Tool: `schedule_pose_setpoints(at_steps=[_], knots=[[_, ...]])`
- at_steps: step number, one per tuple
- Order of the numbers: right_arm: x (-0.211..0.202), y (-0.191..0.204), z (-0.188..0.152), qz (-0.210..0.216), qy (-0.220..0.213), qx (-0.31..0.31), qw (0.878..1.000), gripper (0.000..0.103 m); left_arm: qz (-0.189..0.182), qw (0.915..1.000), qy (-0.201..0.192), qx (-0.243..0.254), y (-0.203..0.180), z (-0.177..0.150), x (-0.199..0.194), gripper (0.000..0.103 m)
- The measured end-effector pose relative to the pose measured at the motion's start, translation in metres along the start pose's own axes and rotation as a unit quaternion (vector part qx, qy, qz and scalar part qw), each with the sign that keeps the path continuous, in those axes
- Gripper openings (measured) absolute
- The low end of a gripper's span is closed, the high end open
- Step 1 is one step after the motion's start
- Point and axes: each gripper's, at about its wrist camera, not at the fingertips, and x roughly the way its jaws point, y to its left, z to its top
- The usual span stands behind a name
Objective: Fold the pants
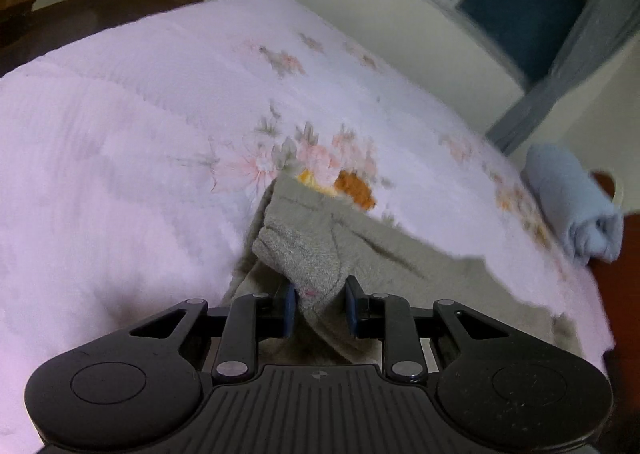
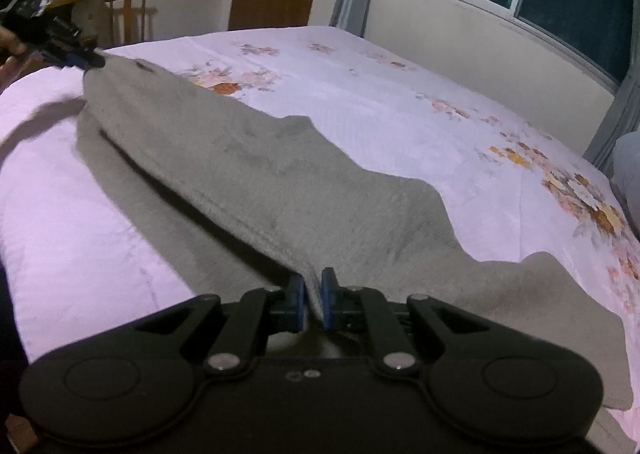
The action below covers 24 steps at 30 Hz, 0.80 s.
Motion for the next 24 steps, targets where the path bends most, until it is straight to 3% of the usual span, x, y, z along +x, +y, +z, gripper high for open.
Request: schedule_pose_setpoints(at_steps=[3, 8, 12, 24], knots=[[0.015, 0.007, -0.013, 0.015, 0.027, -0.003, 1.0, 0.001, 0.027, 0.9989, 0.037, 0.008, 0.008, -0.009, 0.017, 0.025], [0.023, 0.01, -0.011, 0.002, 0.028, 0.013, 1.0, 0.001, 0.026, 0.9993, 0.024, 0.005, 0.007, -0.012, 0.015, 0.025], [0.019, 0.01, -0.01, 0.001, 0.024, 0.007, 1.0, 0.001, 0.036, 0.9985, 0.029, 0.03, 0.004, -0.013, 0.014, 0.025], [0.031, 0.01, -0.018, 0.001, 0.032, 0.04, 0.999, 0.001, 0.033, 0.999, 0.028, 0.013, 0.009, -0.017, 0.019, 0.025]])
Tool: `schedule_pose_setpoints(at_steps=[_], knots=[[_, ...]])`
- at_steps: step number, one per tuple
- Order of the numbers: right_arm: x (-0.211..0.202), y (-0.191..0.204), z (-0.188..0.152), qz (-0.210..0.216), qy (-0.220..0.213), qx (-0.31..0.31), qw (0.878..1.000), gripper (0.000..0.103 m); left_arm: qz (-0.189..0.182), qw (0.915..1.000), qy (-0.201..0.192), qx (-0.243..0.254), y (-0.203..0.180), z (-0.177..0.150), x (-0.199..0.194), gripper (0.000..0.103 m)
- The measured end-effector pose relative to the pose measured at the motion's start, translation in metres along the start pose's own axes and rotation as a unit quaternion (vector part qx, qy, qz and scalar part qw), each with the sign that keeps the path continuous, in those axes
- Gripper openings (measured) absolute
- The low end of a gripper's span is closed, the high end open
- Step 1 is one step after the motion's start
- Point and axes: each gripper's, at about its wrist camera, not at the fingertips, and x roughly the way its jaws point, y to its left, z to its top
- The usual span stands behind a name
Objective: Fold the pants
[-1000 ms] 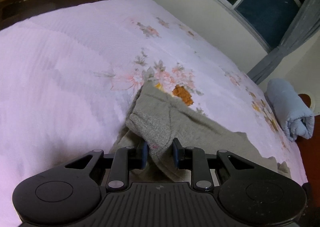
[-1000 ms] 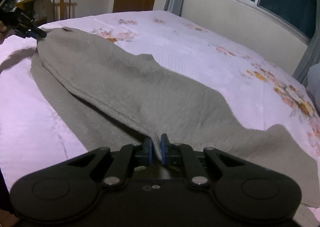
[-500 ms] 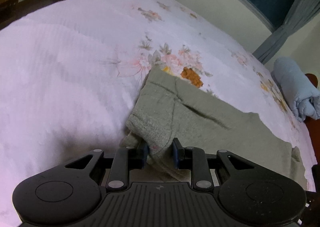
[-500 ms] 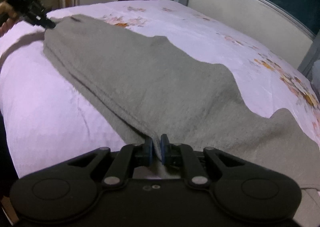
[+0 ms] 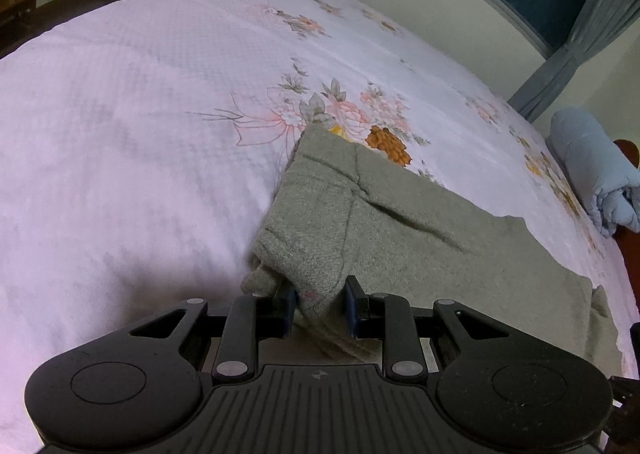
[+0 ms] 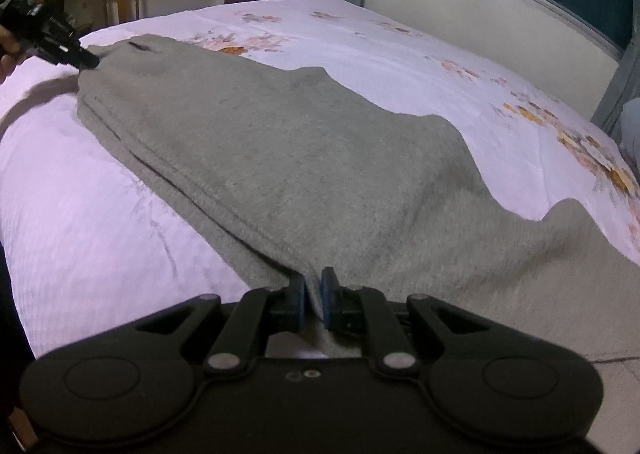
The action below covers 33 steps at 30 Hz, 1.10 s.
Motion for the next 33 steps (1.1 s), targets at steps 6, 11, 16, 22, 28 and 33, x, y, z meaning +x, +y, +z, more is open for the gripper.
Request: schedule_pose_setpoints(at_steps=[6, 11, 16, 22, 28, 33], knots=[[-0.001, 0.001, -0.002, 0.0, 0.001, -0.001, 1.0, 0.001, -0.003, 1.0, 0.001, 0.001, 0.001, 0.0, 0.001, 0.025], [-0.004, 0.001, 0.0, -0.002, 0.0, -0.001, 1.0, 0.001, -0.011, 0.9999, -0.005, -0.008, 0.001, 0.004, -0.003, 0.025], [-0.009, 0.003, -0.002, -0.004, -0.005, -0.006, 1.0, 0.002, -0.009, 0.9996, -0.019, 0.021, -0.007, 0.009, -0.006, 0.025], [-0.003, 0.001, -0.001, -0.001, 0.0, 0.003, 1.0, 0.003, -0.003, 1.0, -0.008, -0.001, 0.001, 0.005, 0.007, 0.026], [-0.008, -0.004, -0.002, -0.018, -0.01, 0.014, 1.0, 0.028, 0.022, 0.9986, -0.048, -0.004, -0.003, 0.0, -0.011, 0.103], [-0.039, -0.014, -0.01, -0.052, -0.054, 0.031, 0.997, 0.079, 0.055, 0.9964, -0.064, -0.014, -0.002, -0.001, -0.029, 0.103]])
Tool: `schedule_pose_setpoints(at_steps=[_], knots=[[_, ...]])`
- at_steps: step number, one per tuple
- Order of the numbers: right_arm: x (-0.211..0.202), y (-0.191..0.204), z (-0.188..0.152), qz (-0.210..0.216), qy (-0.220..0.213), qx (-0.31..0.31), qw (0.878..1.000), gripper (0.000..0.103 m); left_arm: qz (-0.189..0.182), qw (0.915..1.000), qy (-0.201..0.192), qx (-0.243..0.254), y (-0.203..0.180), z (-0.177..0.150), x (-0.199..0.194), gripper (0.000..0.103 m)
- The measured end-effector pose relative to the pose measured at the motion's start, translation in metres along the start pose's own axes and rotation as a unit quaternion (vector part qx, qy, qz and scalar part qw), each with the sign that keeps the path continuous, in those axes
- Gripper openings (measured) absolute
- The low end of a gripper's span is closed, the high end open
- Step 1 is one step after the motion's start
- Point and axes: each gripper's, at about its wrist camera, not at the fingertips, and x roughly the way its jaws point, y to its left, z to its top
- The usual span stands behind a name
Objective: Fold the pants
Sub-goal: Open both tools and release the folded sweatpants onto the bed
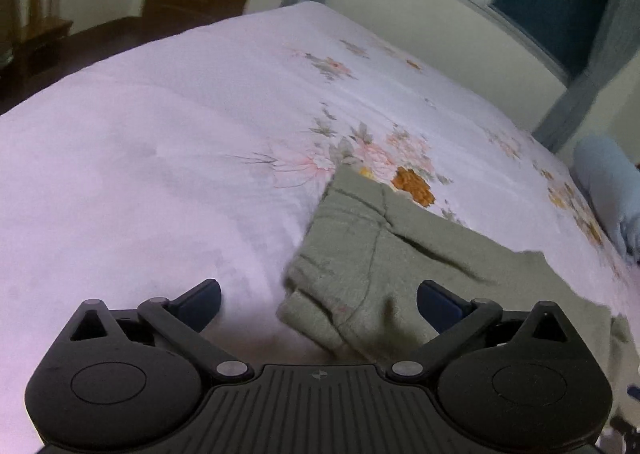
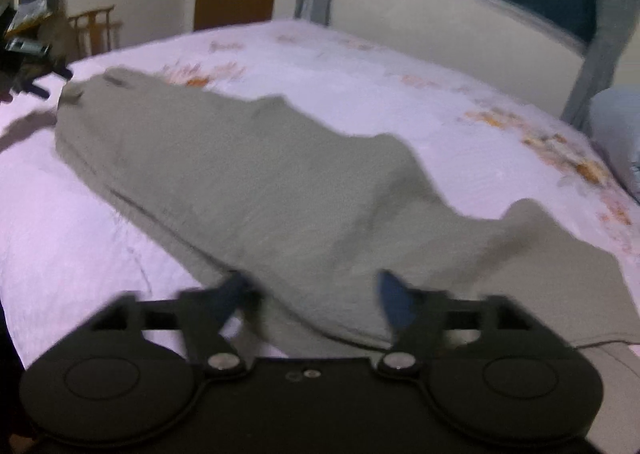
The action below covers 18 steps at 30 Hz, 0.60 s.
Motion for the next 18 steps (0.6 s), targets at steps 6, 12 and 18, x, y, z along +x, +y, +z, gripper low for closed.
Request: schedule_pose_setpoints(at_steps=[6, 12, 18], knots=[[-0.041, -0.03, -0.016, -0.032, -0.03, 0.026, 0.999, 0.081, -0.006, 0.9991, -0.036, 0.022, -0.029, -0.02, -0.029, 0.103], [-0.067, -0.097, -0.035, -0.102, -0.042, 0.141, 0.984, 0.083, 0.011, 0.9941, -0.073, 0.079, -0.096, -0.056, -0.035, 0.103], [-0.089, -0.147, -0.061, -0.133, -0.053, 0.212, 0.967, 0.084, 0.006, 0.9931, -0.083, 0.082, -0.148, -0.084, -0.038, 0.103]])
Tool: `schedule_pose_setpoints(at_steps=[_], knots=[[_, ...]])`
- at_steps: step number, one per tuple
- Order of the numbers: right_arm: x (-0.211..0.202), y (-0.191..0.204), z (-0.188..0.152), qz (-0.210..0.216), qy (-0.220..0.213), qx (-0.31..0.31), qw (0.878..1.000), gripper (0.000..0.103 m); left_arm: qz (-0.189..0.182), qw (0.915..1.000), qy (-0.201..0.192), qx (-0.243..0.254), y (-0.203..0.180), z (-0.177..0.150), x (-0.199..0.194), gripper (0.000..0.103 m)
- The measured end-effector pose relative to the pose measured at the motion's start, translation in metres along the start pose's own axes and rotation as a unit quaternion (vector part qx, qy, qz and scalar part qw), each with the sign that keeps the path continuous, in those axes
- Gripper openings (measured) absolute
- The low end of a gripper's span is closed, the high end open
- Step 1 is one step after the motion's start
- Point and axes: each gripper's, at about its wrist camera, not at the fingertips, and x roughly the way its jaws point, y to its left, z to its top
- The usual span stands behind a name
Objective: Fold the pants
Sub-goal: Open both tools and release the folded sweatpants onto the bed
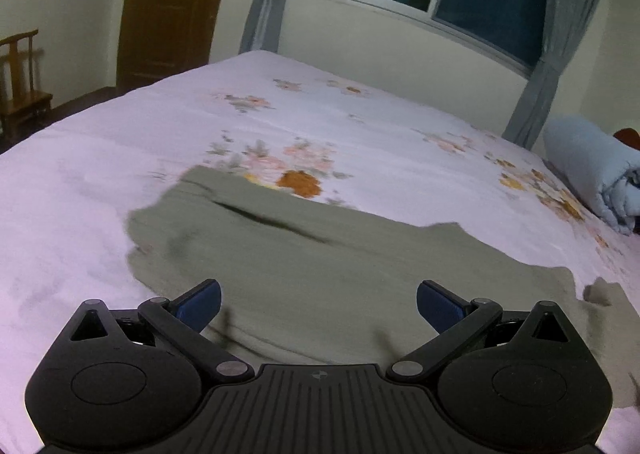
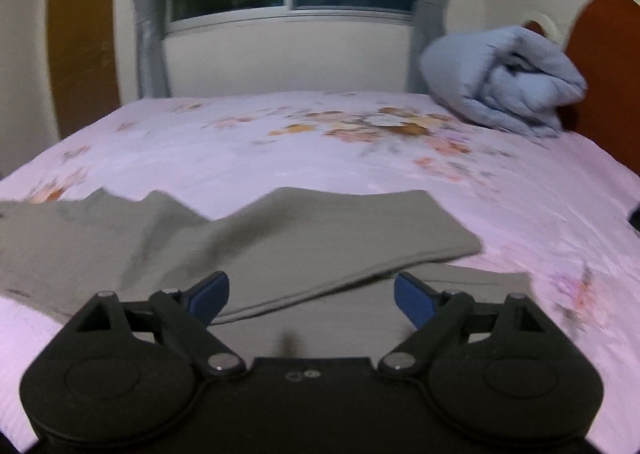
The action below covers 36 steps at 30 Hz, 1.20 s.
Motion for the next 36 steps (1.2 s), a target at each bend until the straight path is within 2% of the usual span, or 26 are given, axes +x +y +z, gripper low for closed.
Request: schedule_pose_setpoints(at_steps=[3, 8, 9, 11, 14, 18, 19, 21, 24, 28, 33, 35, 36], knots=[[-0.001, -0.019, -0.005, -0.009, -0.002, 0.01, 1.0, 0.085, 0.003, 1.0, -0.003, 0.005, -0.019, -0.008, 0.0, 0.103], [0.004, -0.041, -0.007, -0.032, -0.004, 0.04, 0.999, 0.086, 0.051, 0.9984, -0.019, 0.015, -0.033, -0.015, 0.007, 0.103], [0.006, -0.047, -0.005, -0.032, -0.009, 0.057, 0.998, 0.086, 0.065, 0.9975, -0.026, 0.014, -0.033, -0.015, 0.009, 0.103], [0.012, -0.06, -0.002, -0.032, -0.016, 0.091, 0.995, 0.086, 0.066, 0.9975, -0.026, 0.006, -0.034, -0.014, 0.019, 0.103], [0.031, -0.085, 0.001, -0.016, -0.015, 0.165, 0.986, 0.085, 0.069, 0.9975, -0.007, 0.01, -0.035, -0.015, 0.035, 0.103], [0.064, -0.117, 0.002, 0.0, -0.006, 0.257, 0.966, 0.076, 0.082, 0.9961, 0.02, 0.028, -0.036, -0.024, 0.053, 0.103], [0.074, -0.123, 0.002, 0.003, -0.003, 0.275, 0.962, 0.066, 0.085, 0.9956, 0.022, 0.03, -0.036, -0.027, 0.057, 0.103], [0.09, -0.132, 0.002, 0.004, 0.008, 0.298, 0.954, 0.053, 0.091, 0.9948, 0.023, 0.039, -0.036, -0.032, 0.062, 0.103], [0.109, -0.139, 0.003, -0.004, 0.023, 0.315, 0.949, 0.046, 0.105, 0.9926, 0.012, 0.061, -0.04, -0.039, 0.065, 0.103], [0.125, -0.147, -0.002, -0.01, 0.039, 0.352, 0.935, 0.043, 0.118, 0.9913, -0.012, 0.058, -0.043, -0.046, 0.068, 0.103], [0.138, -0.154, -0.002, -0.006, 0.048, 0.384, 0.922, 0.042, 0.123, 0.9901, -0.018, 0.065, -0.044, -0.052, 0.072, 0.103], [0.143, -0.158, -0.001, -0.004, 0.052, 0.401, 0.915, 0.038, 0.119, 0.9909, -0.01, 0.062, -0.042, -0.051, 0.074, 0.103], [0.145, -0.16, -0.001, -0.006, 0.055, 0.404, 0.913, 0.029, 0.118, 0.991, -0.005, 0.062, -0.042, -0.05, 0.076, 0.103]])
